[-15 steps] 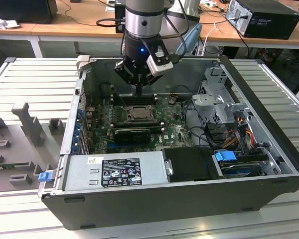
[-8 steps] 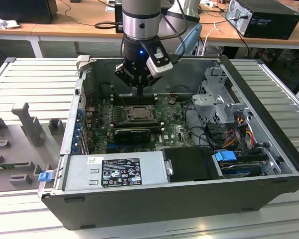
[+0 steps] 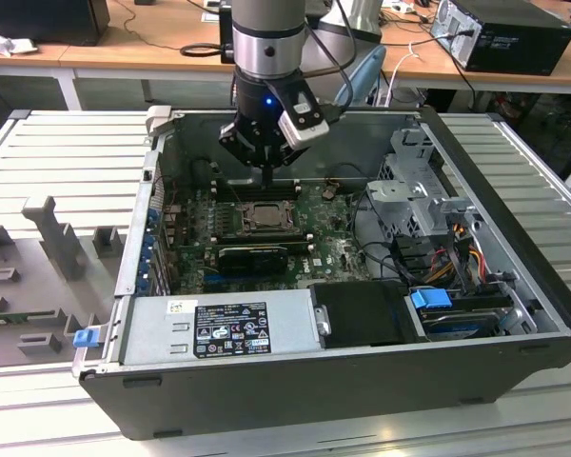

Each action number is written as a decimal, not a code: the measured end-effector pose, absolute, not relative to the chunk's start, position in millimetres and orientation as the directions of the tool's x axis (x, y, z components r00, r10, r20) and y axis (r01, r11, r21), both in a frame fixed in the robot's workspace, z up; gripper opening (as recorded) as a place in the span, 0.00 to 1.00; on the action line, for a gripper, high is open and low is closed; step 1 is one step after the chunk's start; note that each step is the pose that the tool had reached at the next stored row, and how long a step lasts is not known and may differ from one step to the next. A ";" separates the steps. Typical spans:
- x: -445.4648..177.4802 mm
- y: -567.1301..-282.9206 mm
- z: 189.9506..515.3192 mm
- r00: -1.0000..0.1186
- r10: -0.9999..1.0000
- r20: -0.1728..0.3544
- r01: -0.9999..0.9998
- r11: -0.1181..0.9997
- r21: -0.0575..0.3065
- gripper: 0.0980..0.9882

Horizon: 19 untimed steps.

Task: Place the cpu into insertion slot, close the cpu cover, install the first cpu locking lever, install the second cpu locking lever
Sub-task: 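Install the first cpu locking lever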

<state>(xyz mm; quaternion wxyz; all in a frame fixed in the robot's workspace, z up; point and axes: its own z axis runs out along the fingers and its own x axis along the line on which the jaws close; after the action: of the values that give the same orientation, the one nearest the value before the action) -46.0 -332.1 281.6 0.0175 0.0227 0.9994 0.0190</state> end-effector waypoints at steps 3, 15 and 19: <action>-48.3 -332.0 281.5 -0.998 0.046 -0.035 0.045 0.998 0.039 0.01; -99.9 -329.1 268.8 -0.999 0.003 -0.036 0.002 0.999 0.039 0.01; -106.2 -328.4 266.2 -0.999 -0.001 -0.036 -0.002 0.999 0.039 0.01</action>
<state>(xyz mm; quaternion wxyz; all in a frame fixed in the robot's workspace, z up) -106.2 -328.4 266.2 0.0182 -0.0008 0.9996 0.0194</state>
